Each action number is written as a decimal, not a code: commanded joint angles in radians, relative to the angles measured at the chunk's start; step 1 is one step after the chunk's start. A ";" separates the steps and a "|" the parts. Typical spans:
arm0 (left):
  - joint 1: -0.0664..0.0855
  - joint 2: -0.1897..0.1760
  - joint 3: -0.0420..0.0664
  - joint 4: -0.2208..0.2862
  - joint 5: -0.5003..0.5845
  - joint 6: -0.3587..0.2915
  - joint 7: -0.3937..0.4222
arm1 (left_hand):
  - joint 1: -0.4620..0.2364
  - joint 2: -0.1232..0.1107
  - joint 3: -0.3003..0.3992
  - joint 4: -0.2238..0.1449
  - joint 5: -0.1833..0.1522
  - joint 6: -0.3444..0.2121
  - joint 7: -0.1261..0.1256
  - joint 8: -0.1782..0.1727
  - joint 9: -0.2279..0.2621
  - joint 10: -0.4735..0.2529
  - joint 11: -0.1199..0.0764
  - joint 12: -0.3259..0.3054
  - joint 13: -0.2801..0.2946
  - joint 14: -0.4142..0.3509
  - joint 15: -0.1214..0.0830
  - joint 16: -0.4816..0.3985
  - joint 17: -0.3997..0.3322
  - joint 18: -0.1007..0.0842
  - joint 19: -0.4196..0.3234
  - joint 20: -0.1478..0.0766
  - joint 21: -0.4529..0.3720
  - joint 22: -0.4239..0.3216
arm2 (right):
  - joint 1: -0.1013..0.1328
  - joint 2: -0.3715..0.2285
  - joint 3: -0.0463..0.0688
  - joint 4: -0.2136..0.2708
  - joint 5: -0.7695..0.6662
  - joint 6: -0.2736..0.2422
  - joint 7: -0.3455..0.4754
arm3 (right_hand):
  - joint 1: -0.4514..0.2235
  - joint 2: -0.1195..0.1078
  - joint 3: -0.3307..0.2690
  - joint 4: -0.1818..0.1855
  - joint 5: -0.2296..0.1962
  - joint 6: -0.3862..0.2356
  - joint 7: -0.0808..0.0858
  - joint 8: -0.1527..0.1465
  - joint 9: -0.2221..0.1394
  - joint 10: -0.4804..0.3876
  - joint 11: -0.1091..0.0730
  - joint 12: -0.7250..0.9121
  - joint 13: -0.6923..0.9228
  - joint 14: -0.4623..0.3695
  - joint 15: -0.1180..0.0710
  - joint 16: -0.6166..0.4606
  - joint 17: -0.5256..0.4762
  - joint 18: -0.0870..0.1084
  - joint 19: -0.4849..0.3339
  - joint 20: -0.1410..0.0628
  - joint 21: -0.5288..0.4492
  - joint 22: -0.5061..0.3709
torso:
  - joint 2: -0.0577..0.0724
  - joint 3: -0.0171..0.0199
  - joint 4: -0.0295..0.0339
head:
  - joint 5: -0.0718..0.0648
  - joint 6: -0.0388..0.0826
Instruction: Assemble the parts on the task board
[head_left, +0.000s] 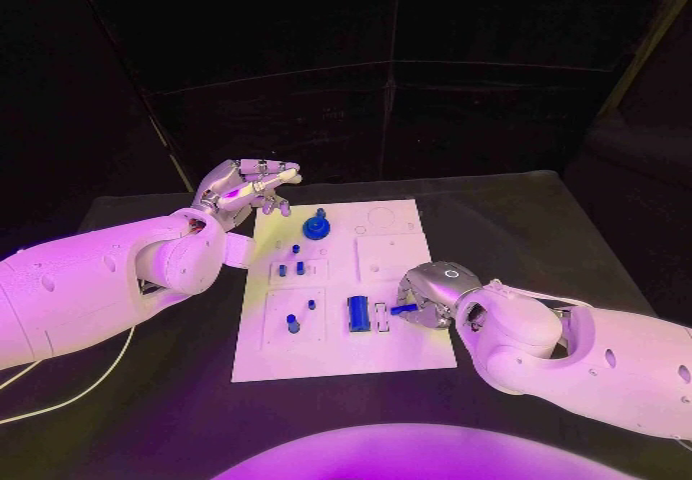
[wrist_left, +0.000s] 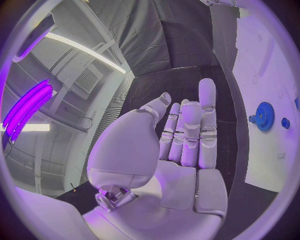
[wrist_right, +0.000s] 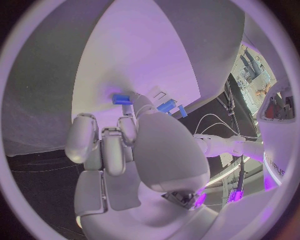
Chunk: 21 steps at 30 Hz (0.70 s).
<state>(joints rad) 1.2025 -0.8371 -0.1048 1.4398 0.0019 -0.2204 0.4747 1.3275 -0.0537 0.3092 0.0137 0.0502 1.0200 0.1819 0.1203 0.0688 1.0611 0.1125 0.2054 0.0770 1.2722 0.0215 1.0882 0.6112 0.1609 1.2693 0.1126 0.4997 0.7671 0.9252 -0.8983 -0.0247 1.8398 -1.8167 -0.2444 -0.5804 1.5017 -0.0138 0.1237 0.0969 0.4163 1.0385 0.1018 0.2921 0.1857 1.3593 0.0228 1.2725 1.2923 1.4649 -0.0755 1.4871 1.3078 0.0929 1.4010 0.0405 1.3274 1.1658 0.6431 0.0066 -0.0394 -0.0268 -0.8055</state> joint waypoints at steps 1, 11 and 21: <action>0.001 0.000 0.001 0.002 0.001 0.011 0.003 | 0.004 -0.002 -0.004 -0.001 -0.001 -0.007 0.001 0.002 -0.001 -0.005 0.001 0.006 -0.001 -0.006 0.002 0.007 -0.001 0.019 0.002 0.007 -0.006 -0.002 | -0.001 -0.003 -0.002 0.006 -0.013 -0.032 -0.008 | -0.038 -0.019 0.034 0.003 -0.014 0.047 -0.032 -0.007 0.063 0.037 -0.031 -0.011 -0.006 0.075 0.001 -0.001 0.099 -0.010 0.006 -0.004 0.004 0.002 | -0.001 -0.0002 -0.0006 | 0.001 0.001; 0.001 0.000 0.001 0.003 0.001 0.010 0.002 | 0.005 0.000 -0.003 -0.002 -0.001 -0.008 0.001 0.003 -0.001 -0.007 0.001 0.007 -0.002 -0.007 0.003 0.006 -0.004 0.019 0.002 0.007 -0.006 -0.002 | -0.001 -0.014 -0.001 0.046 0.008 -0.142 -0.008 | -0.142 -0.079 0.086 0.045 0.004 0.070 -0.042 -0.013 0.071 0.064 -0.040 0.023 0.026 0.081 -0.006 0.014 0.127 -0.019 0.028 -0.009 0.033 0.048 | -0.001 -0.0013 0.0000 | 0.000 0.003; 0.001 -0.002 0.001 0.007 0.001 0.012 0.002 | 0.006 0.003 -0.002 -0.001 -0.001 -0.007 -0.001 0.004 0.000 -0.009 0.001 0.008 -0.002 -0.008 0.003 0.006 -0.005 0.019 0.002 0.007 -0.006 -0.002 | -0.001 -0.005 -0.001 0.043 0.086 -0.225 -0.021 | -0.196 -0.099 0.091 0.080 0.048 0.087 -0.049 -0.013 0.077 0.075 -0.045 0.034 0.038 0.082 -0.010 0.017 0.134 -0.020 0.032 -0.015 0.039 0.056 | 0.000 -0.0015 0.0011 | 0.001 0.003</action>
<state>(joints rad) 1.2025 -0.8383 -0.1049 1.4433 0.0019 -0.2201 0.4733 1.3275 -0.0537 0.3092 0.0137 0.0502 1.0201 0.1819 0.1203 0.0688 1.0611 0.1125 0.2092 0.0761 1.2686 0.0252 1.0882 0.6077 0.1609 1.2693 0.1126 0.4997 0.7663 0.9232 -0.9051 -0.0261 1.8827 -1.7747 -0.4073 -0.5925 1.3123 -0.1125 0.2161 0.1703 0.4581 1.1051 0.0643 0.2813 0.2477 1.4259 -0.0233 1.3011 1.3081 1.4614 -0.0863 1.4987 1.3078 0.0929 1.4283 0.0285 1.3623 1.2210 0.6425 0.0052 -0.0394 -0.0272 -0.8025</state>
